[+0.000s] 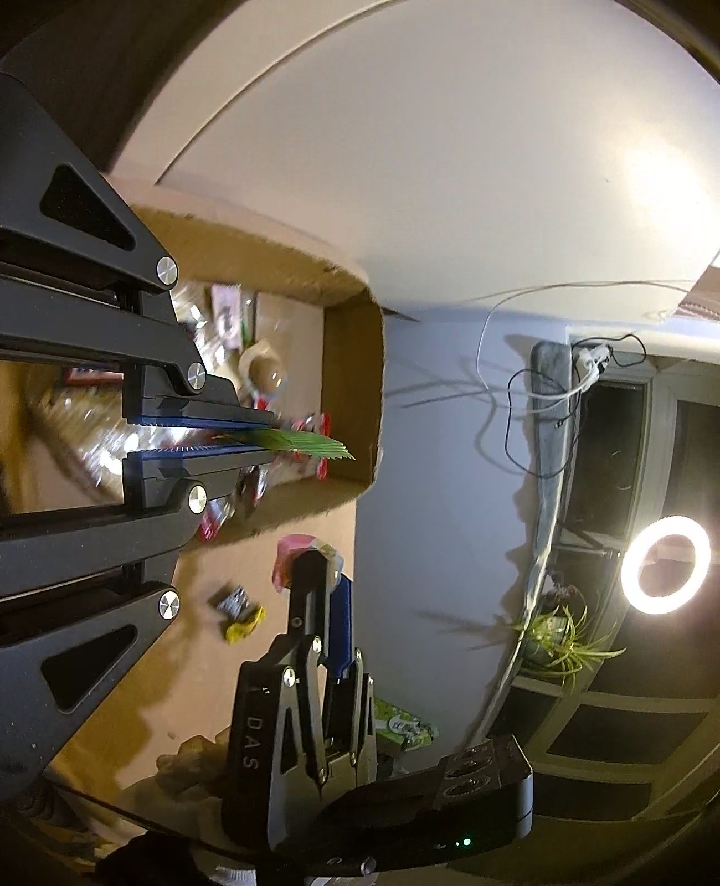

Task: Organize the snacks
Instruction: 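Carry the chocolate ball and green packet into the box and open both grippers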

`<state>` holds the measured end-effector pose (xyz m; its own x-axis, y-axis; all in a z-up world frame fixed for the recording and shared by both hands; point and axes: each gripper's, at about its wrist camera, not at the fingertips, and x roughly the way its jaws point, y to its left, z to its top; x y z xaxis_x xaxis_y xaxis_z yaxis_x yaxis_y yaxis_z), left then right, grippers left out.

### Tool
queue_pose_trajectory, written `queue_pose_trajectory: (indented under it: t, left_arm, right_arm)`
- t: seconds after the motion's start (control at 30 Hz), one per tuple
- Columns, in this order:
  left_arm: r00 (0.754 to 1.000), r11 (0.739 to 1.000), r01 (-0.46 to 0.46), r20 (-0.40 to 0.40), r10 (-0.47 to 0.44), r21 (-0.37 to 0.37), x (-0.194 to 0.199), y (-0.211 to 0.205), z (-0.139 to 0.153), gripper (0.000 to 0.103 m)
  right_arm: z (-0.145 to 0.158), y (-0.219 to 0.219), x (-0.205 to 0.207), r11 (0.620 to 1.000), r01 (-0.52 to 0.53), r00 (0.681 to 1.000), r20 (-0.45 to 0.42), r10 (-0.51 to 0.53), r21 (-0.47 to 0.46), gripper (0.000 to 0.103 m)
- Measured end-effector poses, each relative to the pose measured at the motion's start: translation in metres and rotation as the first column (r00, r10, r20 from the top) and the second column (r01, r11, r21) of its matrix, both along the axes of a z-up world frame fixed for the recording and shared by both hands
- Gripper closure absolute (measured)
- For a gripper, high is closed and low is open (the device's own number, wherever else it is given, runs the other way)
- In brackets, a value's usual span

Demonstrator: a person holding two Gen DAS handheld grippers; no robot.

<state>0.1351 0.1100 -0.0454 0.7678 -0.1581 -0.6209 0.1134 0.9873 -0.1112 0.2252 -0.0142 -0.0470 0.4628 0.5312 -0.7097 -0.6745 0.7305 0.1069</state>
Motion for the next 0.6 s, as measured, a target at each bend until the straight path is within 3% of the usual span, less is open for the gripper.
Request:
queue_pose_trajectory:
  t: [0.6]
  left_arm:
    - [1.000,1.000,-0.020,-0.016,0.021,0.018,0.038,0.026,-0.008,0.099]
  right_arm:
    - [-0.027,0.055,0.043,0.999,-0.054,0.997,-0.051,0.053,-0.001,0.073]
